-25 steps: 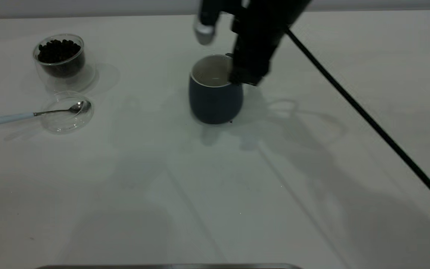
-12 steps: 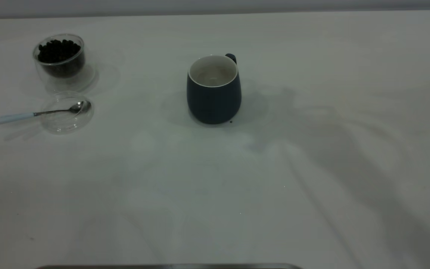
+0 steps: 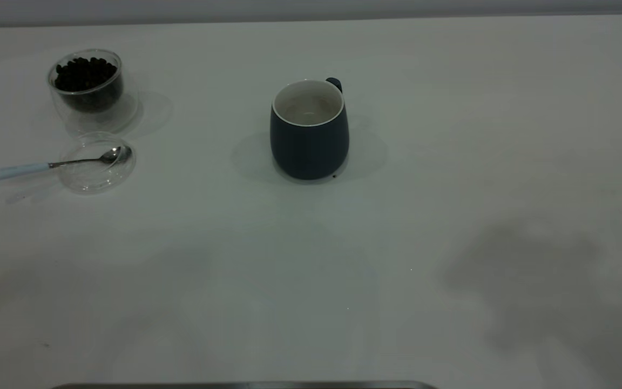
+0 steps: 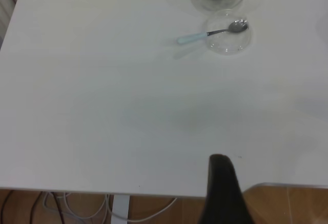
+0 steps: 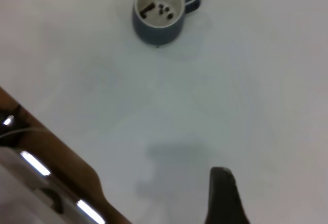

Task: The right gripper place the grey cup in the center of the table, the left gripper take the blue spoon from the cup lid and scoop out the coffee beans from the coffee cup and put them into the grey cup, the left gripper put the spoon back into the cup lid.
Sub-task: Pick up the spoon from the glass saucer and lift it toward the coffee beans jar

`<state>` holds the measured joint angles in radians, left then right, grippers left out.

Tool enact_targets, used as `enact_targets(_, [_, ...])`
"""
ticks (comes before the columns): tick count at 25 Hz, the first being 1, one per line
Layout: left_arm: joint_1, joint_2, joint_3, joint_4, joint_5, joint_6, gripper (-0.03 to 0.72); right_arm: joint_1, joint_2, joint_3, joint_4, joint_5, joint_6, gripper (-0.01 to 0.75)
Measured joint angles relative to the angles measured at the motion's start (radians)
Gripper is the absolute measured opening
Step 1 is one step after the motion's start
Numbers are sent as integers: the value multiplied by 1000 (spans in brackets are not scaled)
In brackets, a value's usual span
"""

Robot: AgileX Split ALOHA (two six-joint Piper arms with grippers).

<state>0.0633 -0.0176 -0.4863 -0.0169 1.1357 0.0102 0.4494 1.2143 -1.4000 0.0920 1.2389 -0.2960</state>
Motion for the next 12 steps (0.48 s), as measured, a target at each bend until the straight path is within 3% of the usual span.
enact_targets(12, [0, 0, 0, 0, 0, -2, 572, -18, -616, 448, -60, 0, 57, 460])
